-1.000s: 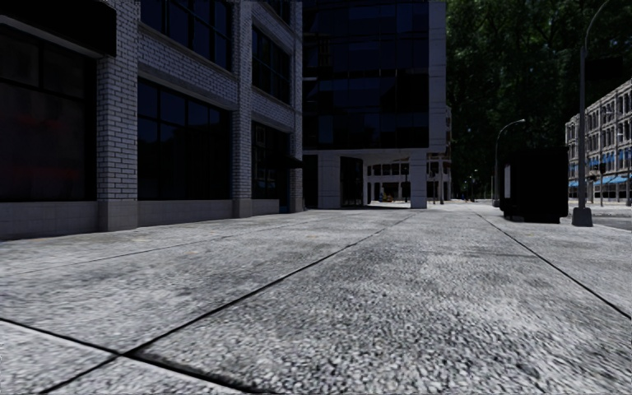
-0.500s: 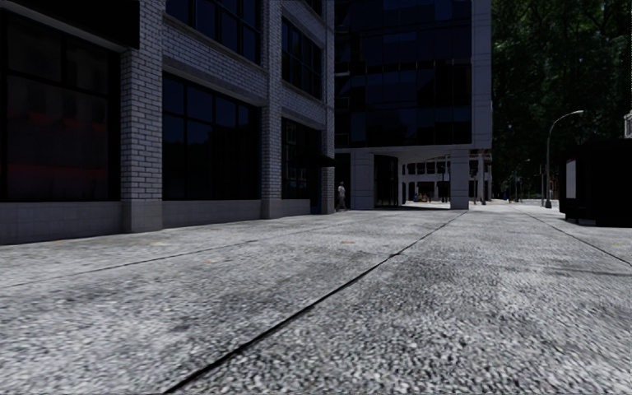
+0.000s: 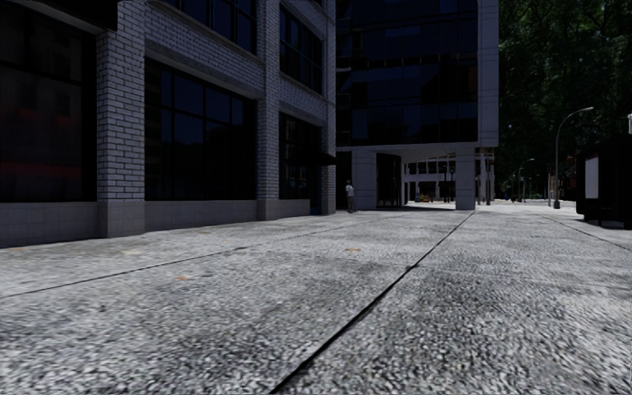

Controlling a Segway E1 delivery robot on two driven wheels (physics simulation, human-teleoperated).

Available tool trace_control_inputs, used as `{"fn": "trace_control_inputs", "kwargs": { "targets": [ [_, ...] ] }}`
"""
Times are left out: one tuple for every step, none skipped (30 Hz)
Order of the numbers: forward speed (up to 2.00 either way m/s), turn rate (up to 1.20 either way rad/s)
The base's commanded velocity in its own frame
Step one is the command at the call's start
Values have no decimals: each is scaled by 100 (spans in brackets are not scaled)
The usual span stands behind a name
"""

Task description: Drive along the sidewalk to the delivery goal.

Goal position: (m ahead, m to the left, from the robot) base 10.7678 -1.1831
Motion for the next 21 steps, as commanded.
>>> {"fn": "trace_control_inputs", "kwargs": {
  "targets": [
    [155,0],
    [155,0],
    [155,0],
    [155,0],
    [155,0],
    [155,0],
    [155,0],
    [155,0],
    [155,0],
    [155,0],
    [155,0],
    [155,0],
    [155,0],
    [155,0],
    [155,0],
    [155,0],
    [155,0],
    [155,0],
    [155,0],
    [155,0],
    [155,0]
  ]
}}
